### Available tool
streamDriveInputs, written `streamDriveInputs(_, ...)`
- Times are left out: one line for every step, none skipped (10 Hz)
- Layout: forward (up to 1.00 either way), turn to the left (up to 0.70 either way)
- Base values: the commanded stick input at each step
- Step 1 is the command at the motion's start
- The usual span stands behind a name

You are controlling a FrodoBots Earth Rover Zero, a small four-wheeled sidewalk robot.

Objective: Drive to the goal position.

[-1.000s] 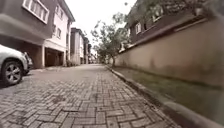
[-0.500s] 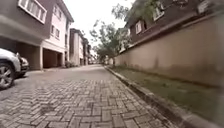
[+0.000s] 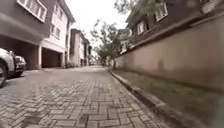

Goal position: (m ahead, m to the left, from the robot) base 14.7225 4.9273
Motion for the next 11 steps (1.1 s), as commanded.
streamDriveInputs(0.7,0.0)
streamDriveInputs(0.7,0.15)
streamDriveInputs(0.7,0.35)
streamDriveInputs(0.7,0.35)
streamDriveInputs(0.7,0.35)
streamDriveInputs(0.7,0.21)
streamDriveInputs(0.7,0.07)
streamDriveInputs(0.7,0.0)
streamDriveInputs(0.7,0.0)
streamDriveInputs(0.7,0.0)
streamDriveInputs(0.7,0.0)
